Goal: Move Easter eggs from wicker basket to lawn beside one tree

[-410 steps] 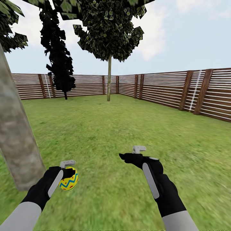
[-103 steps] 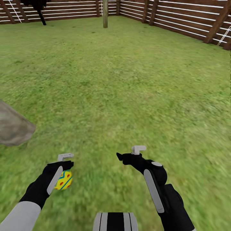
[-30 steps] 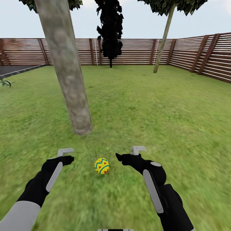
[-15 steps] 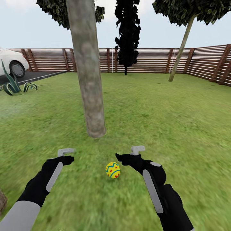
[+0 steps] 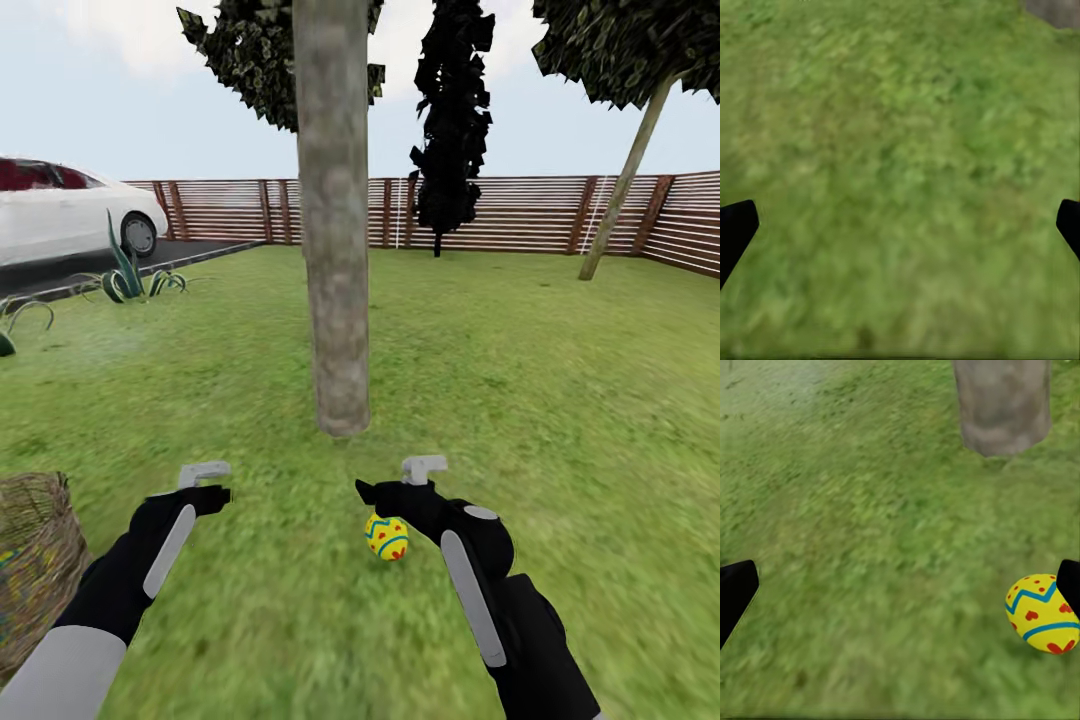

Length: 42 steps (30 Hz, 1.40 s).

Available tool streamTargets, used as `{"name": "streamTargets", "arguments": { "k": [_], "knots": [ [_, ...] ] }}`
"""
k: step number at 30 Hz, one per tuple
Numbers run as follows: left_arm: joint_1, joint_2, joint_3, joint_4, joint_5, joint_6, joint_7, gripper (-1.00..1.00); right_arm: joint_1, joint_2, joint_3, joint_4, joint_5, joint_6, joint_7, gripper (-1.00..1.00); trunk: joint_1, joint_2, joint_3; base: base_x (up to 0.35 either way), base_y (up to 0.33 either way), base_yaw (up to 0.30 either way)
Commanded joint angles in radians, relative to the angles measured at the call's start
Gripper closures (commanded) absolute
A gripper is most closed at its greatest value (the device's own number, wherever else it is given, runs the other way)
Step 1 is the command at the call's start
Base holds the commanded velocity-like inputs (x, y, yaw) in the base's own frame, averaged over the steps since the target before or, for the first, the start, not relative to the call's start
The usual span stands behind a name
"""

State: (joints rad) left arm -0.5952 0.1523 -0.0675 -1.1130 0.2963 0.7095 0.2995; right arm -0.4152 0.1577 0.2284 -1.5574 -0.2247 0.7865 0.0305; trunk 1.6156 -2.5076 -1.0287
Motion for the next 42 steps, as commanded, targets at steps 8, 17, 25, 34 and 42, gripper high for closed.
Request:
{"name": "streamTargets", "arguments": {
  "k": [8,17,25,34,42],
  "knots": [
    [0.000,0.001,-0.002,-0.002,0.011,0.009,0.010,-1.00,0.000,0.000,0.000,-0.001,0.002,0.005,0.003,-1.00,-0.004,0.002,0.030,-0.020,0.000,0.290],
    [0.000,0.001,0.001,-0.019,0.011,0.022,0.010,-1.00,0.000,0.000,0.005,0.000,0.002,0.005,0.003,-1.00,-0.008,0.004,0.065,-0.001,0.000,0.287],
    [0.000,0.002,0.000,-0.049,0.011,0.024,0.009,-1.00,0.000,0.000,0.010,0.000,0.002,0.005,0.003,-1.00,-0.012,0.005,0.096,0.000,0.000,0.279],
    [0.000,0.003,0.001,-0.090,0.011,0.025,0.009,-1.00,0.000,0.000,0.011,0.000,0.002,0.005,0.003,-1.00,-0.016,0.008,0.131,0.000,0.000,0.269],
    [0.000,0.002,0.001,-0.109,0.012,0.025,0.009,-1.00,0.000,0.000,0.012,0.000,0.002,0.005,0.003,-1.00,-0.046,0.064,0.156,0.000,0.000,0.248]
  ]
}}
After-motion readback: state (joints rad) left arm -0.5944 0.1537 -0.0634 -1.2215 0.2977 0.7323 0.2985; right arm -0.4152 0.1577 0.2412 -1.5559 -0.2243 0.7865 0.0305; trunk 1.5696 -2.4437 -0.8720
